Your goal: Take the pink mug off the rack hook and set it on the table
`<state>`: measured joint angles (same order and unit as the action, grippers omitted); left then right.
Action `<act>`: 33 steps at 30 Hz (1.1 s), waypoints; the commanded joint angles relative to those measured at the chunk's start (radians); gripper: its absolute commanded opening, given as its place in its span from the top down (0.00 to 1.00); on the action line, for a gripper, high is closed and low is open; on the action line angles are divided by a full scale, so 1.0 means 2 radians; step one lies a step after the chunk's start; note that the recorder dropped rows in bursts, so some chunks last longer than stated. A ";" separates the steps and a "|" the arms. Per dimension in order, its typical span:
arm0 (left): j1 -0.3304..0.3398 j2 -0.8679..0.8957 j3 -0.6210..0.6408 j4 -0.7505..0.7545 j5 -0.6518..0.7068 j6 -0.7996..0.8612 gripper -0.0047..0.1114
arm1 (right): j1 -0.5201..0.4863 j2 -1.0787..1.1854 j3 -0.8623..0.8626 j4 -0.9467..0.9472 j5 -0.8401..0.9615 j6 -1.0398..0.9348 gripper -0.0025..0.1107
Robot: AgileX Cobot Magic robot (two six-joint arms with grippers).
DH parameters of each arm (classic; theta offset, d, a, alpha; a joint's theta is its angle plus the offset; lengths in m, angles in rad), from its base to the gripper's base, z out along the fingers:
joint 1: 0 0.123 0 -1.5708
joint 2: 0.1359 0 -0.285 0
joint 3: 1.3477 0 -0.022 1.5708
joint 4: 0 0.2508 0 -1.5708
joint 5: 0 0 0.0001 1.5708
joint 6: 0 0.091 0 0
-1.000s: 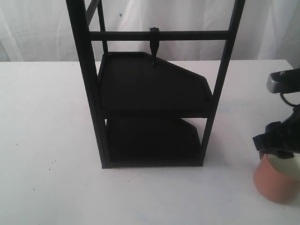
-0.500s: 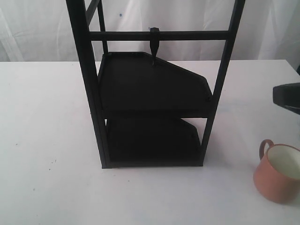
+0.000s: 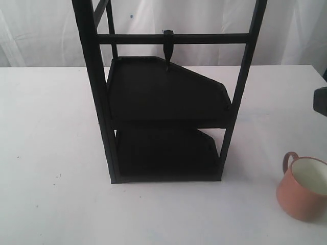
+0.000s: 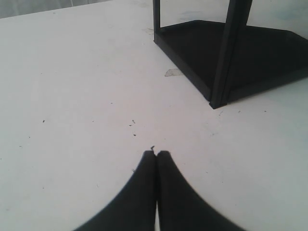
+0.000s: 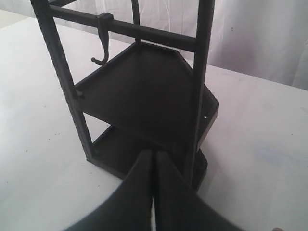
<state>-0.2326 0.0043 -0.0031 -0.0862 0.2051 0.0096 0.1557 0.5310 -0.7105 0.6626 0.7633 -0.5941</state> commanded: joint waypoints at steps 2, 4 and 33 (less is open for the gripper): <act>0.001 -0.002 0.002 -0.001 -0.001 -0.005 0.96 | -0.002 -0.003 0.001 -0.004 -0.006 -0.002 0.98; 0.001 -0.002 0.002 -0.001 -0.001 -0.005 0.96 | -0.002 -0.003 0.001 -0.009 -0.017 -0.002 0.98; 0.001 -0.002 0.002 -0.001 -0.001 -0.005 0.96 | -0.003 -0.219 0.349 -0.374 -0.312 0.365 0.98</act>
<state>-0.2326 0.0043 -0.0031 -0.0862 0.2051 0.0096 0.1557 0.1426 -0.0713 -0.0723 0.1658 0.1472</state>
